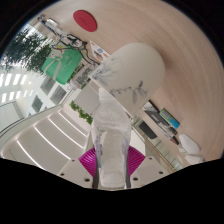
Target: Pour water
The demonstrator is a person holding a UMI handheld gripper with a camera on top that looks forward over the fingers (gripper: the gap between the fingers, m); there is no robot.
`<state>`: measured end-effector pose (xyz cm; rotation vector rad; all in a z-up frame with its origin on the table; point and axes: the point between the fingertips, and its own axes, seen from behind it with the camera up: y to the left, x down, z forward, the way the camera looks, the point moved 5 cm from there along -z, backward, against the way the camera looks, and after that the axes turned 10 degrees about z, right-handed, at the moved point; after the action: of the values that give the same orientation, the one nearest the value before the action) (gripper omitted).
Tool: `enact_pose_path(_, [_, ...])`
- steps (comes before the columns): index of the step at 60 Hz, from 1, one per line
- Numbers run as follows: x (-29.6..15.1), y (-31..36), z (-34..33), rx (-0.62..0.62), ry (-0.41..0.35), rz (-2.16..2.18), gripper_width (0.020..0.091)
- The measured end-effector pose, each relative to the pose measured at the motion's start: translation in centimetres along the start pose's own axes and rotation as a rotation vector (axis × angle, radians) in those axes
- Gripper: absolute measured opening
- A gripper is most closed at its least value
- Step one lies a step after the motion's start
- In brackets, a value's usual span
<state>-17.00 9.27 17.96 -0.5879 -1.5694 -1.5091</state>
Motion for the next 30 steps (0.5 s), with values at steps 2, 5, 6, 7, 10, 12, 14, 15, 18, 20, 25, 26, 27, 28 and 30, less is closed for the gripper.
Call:
enact_pose_path(2, [0.0,0.2,0.0,-0.009,0.004,0.014,0.0366])
enact_pose_path(5, [0.3,0.3,0.3,-0.002,0.026,0.000,0.0366])
enact_pose_path(6, [0.4,0.3,0.4,0.009,0.033,-0.012,0.0366])
enact_pose_path(7, [0.7,0.3,0.4,0.021,0.037,-0.021,0.0365])
enact_pose_path(10, [1.9,0.4,0.7,0.064,0.085,-0.104,0.0365])
enact_pose_path(12, [3.0,0.7,0.8,0.085,0.128,-0.195,0.0372])
enact_pose_path(14, [4.0,1.0,-0.3,0.090,0.188,-0.313,0.0366])
enact_pose_path(15, [4.7,1.8,0.2,0.102,0.189,-0.365,0.0367])
enact_pose_path(18, [5.9,3.8,0.0,0.117,0.225,-0.573,0.0365])
enact_pose_path(20, [6.2,5.3,-0.5,0.117,0.253,-0.744,0.0366])
enact_pose_path(25, [5.7,11.2,-0.8,0.134,0.166,-1.182,0.0368])
enact_pose_path(26, [4.6,12.5,-1.5,0.109,0.162,-1.275,0.0369])
enact_pose_path(27, [4.0,13.9,-0.8,0.117,0.103,-1.345,0.0368])
enact_pose_path(28, [3.4,15.4,-0.9,0.120,0.057,-1.424,0.0370])
enact_pose_path(30, [2.7,18.0,-1.0,0.123,-0.051,-1.580,0.0376])
